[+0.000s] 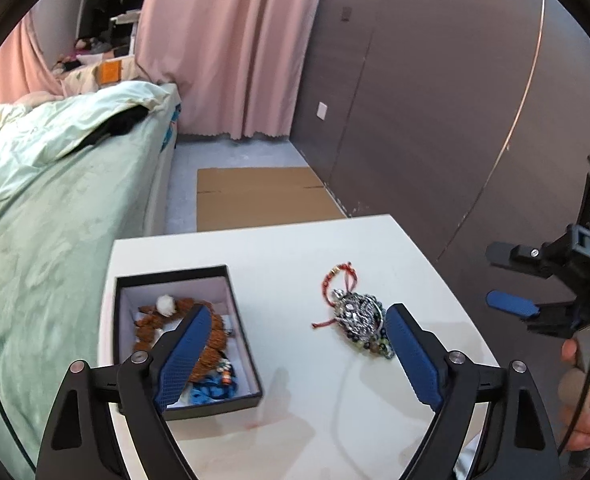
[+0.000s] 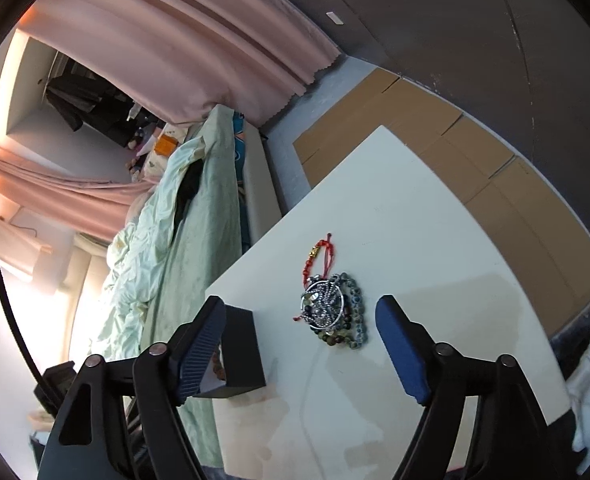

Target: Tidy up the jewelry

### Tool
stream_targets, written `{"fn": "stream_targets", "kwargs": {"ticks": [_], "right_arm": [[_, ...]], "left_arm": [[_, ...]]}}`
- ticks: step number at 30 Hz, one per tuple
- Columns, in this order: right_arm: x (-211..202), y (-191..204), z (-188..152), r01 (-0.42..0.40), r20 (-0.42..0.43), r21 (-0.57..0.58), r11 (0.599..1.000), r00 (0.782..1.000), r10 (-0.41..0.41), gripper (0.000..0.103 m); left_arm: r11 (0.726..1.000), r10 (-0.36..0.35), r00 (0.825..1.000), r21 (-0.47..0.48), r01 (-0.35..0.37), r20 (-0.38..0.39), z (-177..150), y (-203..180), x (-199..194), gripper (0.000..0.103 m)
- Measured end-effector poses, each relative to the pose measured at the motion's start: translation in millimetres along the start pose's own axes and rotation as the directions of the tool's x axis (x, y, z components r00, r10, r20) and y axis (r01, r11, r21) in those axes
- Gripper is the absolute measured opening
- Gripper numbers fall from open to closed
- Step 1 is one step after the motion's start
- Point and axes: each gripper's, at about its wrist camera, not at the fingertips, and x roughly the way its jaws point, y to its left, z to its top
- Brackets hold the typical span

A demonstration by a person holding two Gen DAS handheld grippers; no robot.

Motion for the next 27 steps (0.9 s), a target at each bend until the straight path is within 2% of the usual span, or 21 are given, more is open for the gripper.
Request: {"fn": "stream_targets", "kwargs": {"ticks": [5,15,17,19,20,22,24,27], "right_arm": [[-4,-7,2,0.010,-0.035,-0.032,0.999,0.999,-0.011,0.084],[-5,-32,6,0.059,-0.098,-0.015,0.998,0.993,-0.060,0.085],[-1,-43,7,0.078,-0.124,0.026,0.997,0.989,-0.075,0.085],[0,-53,9,0.074,-0.134,0.070,0.995,0.989,-0.064,0.085],[-1,-56,11,0.066,-0.132,0.083,0.994,0.990,-0.055,0.085],[-4,-59,12,0.052,-0.121,0.095,0.994,0.992,-0.040,0.085],[-6,-60,13,0.049,-0.114,0.098,0.994,0.993,-0.038,0.085],[-8,-63,14,0.031,-0.108,0.114,0.993,0.994,-0.019,0.084]], "left_arm": [[1.000,-0.014,1.000,-0.005,0.014,-0.021,-1,-10,8,0.089],[0.997,0.019,0.993,0.075,-0.010,-0.114,4,-39,30,0.088],[0.994,0.035,0.990,0.111,-0.020,-0.133,6,-49,36,0.082],[0.991,0.052,0.986,0.134,-0.031,-0.159,7,-54,45,0.068],[0.990,0.056,0.982,0.135,-0.032,-0.180,7,-56,51,0.064],[0.993,0.054,0.973,0.113,-0.030,-0.222,9,-55,64,0.046],[0.996,0.052,0.963,0.077,-0.032,-0.264,11,-53,77,0.037],[0.997,0.055,0.955,0.060,-0.039,-0.290,14,-54,89,0.033]]}}
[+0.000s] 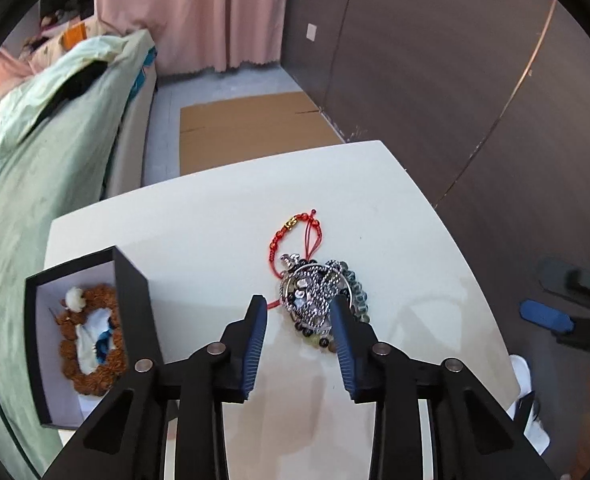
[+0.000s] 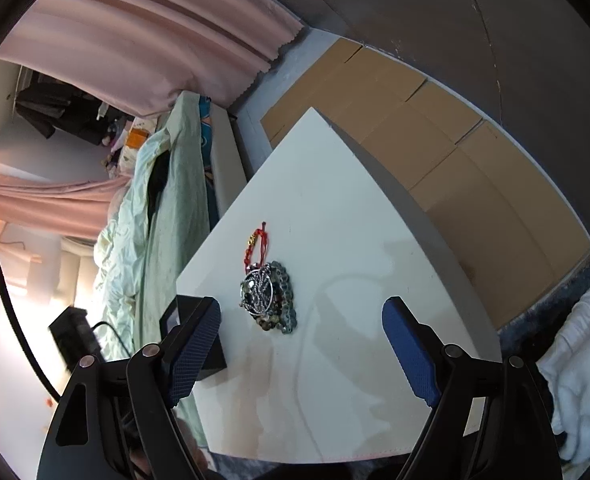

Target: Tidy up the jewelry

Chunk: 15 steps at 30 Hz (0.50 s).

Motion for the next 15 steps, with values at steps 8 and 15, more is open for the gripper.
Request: {"fn": "stream_targets", "kwargs": {"ticks": [8,15], "right_arm": [[0,-11,3,-0.036,-0.003,0.053,0.998,0.999,0.036,0.084],[-2,-14,4,-0.034,0.001,0.072,0.997,0.999,0.034,0.084]], "left_arm": [[0.999,0.034,0.997,-0.038,-0.036,-0.064,9,2,21,0.023],[0.992,-0.021,0.994,-0.123,0.008,-0.107,-6,12,23,0.023]]}}
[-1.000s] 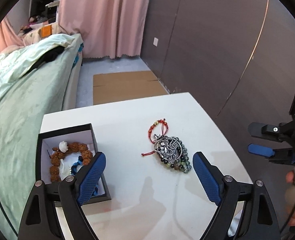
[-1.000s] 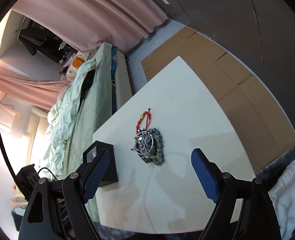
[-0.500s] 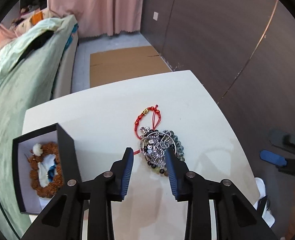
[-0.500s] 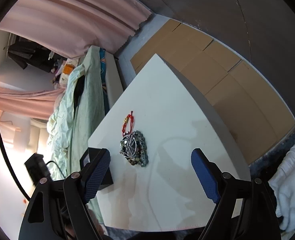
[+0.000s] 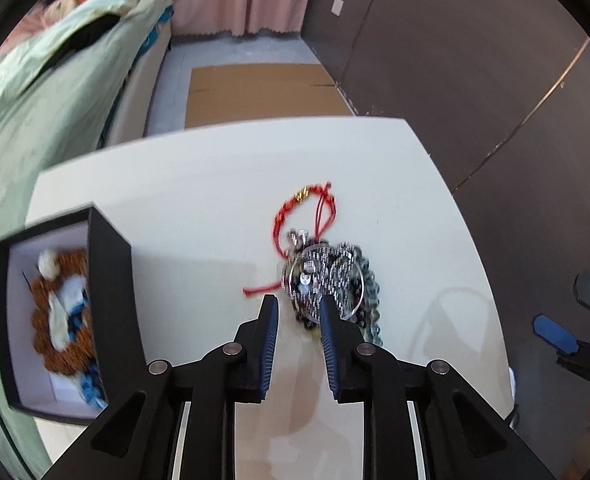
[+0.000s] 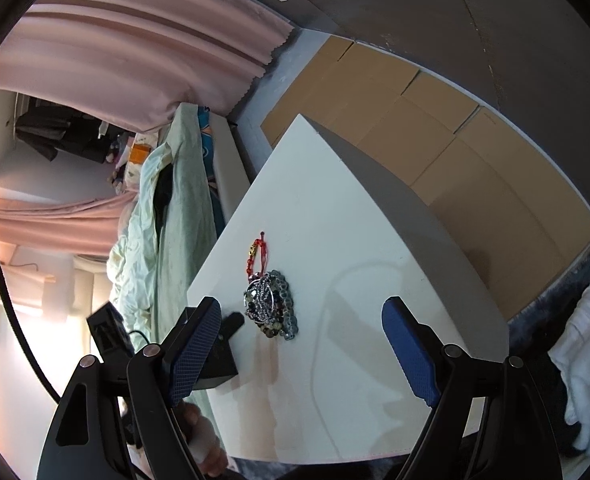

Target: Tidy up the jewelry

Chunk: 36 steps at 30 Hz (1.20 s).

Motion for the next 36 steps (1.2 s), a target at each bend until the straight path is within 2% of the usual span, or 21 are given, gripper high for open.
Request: {"fn": "stream_targets", "kwargs": {"ticks": [8,11,14,20,23,25,29,31,36], "right_arm": [[0,1,-2,-0.002,-0.006,-0.005,1.000,1.000,0.002,0.084],[-2,-1,-3,0.002,-0.003,-0.003,1.000,1.000,-0.002,0.084],[-4,0,-2,0.006,0.003,-0.003,1.000,1.000,-0.006,0.084],[-1,1,-2,0.004,-0.003,-0.005,1.000,1.000,-0.004,0.084],[1,3,-4,0.002,-0.010,-0.013,1.000,1.000,-0.002,0.084],[1,3,-4,0.001,-0.012,-0.013,1.000,1.000,-0.001,0.084],[0,3,-4,0.001,-0.005,-0.006,1.000,1.000,-0.001,0.084],[-1,0,-3,0.002,-0.003,-0.001,1.000,1.000,-0.002,0.084],[-1,-2,-3,0.000,0.000,0.005,1.000,1.000,0.000,0.084]], "left_arm": [[0.995,-0.054,0.998,-0.090,0.052,-0.016,-5,2,14,0.023],[0.994,-0.051,0.999,-0.093,0.049,-0.016,-7,0,17,0.017],[0.994,-0.044,0.999,-0.098,0.044,0.006,-7,5,10,0.000],[0.997,-0.023,0.999,-0.077,0.026,0.043,-1,11,-12,0.000],[0.996,-0.037,0.998,-0.075,0.040,0.045,3,11,-16,0.000],[0.993,-0.078,0.997,-0.083,0.079,0.017,5,8,-13,0.000],[0.977,-0.176,0.981,-0.135,0.165,-0.075,1,0,8,0.001],[0.975,-0.181,0.980,-0.144,0.168,-0.087,-1,-5,15,0.001],[0.982,-0.139,0.987,-0.142,0.127,-0.084,-5,-10,24,0.002]]}}
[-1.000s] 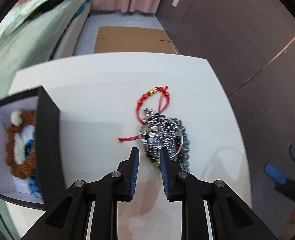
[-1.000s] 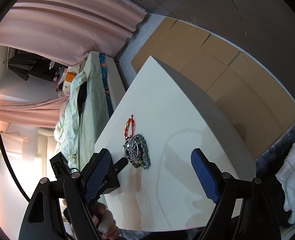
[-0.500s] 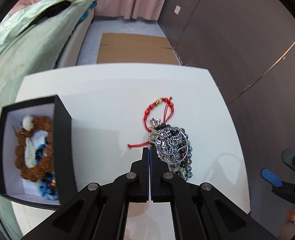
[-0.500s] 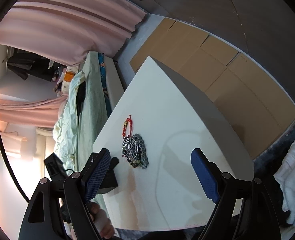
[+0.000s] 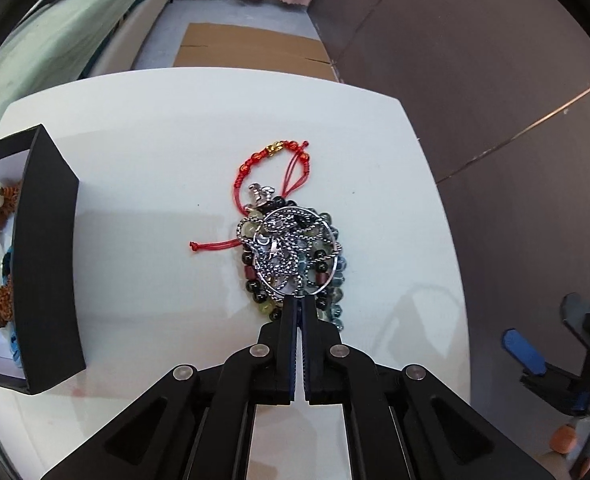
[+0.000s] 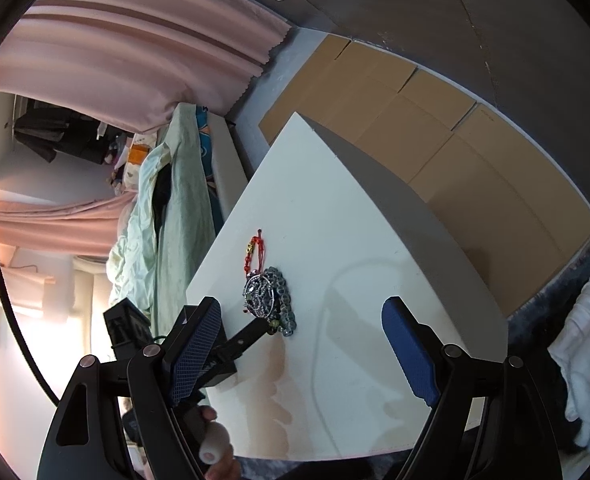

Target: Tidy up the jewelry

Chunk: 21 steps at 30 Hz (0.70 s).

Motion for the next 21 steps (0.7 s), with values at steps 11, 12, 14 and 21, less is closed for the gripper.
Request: {"fn": "stream_targets", "kwargs": {"ticks": [11,12,14,21], "right_arm": [[1,1,2,-0.013,-0.008,-0.008,1.000,1.000,0.012,0.084],[1,1,2,-0.012,-0.008,-0.008,1.000,1.000,0.012,0.084],[2,0,2,-0.014,-0.010,-0.009,1.000,1.000,0.014,0.084],[1,2,0,-0.013,-0.010,-0.018,1.000,1.000,0.013,0.084]], "left_arm": [[1.000,0.005,1.000,-0.012,-0.005,0.015,2,6,-9,0.005],[1.000,0.001,1.000,-0.016,-0.001,0.006,4,6,-6,0.013],[1.000,-0.009,1.000,-0.024,0.009,-0.003,4,6,-3,0.033],[0.996,-0.006,0.999,-0.092,0.011,0.050,4,15,-8,0.046]]}}
